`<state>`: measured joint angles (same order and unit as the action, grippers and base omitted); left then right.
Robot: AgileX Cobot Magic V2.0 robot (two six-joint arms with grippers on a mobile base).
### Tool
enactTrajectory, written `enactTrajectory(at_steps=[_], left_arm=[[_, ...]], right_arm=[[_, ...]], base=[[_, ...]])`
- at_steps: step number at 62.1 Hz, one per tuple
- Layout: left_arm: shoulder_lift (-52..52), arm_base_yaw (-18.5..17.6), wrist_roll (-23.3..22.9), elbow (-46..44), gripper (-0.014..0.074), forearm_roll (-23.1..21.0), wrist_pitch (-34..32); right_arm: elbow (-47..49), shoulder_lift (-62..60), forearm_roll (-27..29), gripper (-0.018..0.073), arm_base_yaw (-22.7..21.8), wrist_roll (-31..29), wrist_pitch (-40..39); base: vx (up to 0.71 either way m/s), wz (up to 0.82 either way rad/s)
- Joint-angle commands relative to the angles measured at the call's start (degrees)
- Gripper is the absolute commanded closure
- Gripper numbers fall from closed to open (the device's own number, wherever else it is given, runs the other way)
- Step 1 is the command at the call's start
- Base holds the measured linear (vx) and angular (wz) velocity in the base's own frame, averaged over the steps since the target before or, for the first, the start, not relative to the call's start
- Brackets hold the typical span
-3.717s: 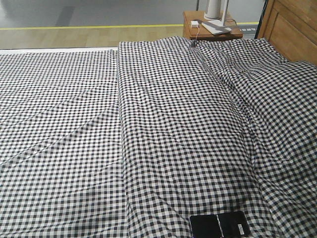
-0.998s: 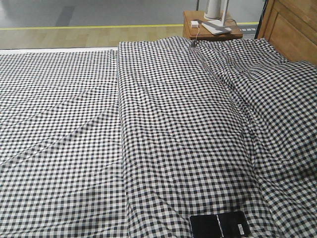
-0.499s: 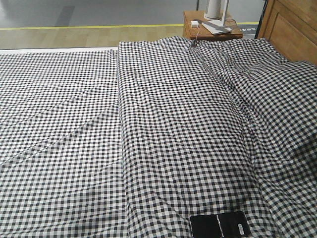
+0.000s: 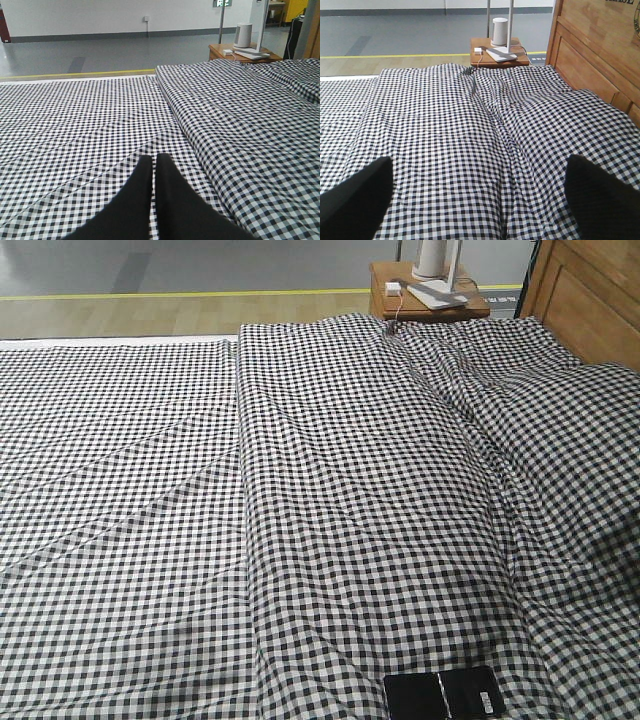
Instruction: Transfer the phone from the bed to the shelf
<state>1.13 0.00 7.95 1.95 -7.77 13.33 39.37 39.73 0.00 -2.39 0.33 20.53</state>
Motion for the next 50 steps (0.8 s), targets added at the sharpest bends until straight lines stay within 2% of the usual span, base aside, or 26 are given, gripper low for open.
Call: enactTrajectory(at_steps=[1, 19, 38, 50], left_arm=[[0.34, -0.23, -0.22, 0.14, 0.0596, -0.52, -4.21], [0.34, -0.23, -0.22, 0.14, 0.0596, -0.52, -4.21], [0.34, -0.23, -0.22, 0.14, 0.0596, -0.52, -4.21], [0.34, -0.23, -0.22, 0.14, 0.0596, -0.52, -4.21]], right_arm=[[1.91, 0.12, 0.00, -0.0166, -0.22, -0.33, -4.05], [1.91, 0.12, 0.00, -0.0109, -0.22, -0.33, -4.05], [1.91, 0.12, 0.00, 0.0016, -0.22, -0.33, -4.47], [1.97, 0.12, 0.00, 0.0029, -0.22, -0.33, -3.78]], base=[[0.00, 0.00], [0.00, 0.00], [0.00, 0.00], [0.00, 0.00]])
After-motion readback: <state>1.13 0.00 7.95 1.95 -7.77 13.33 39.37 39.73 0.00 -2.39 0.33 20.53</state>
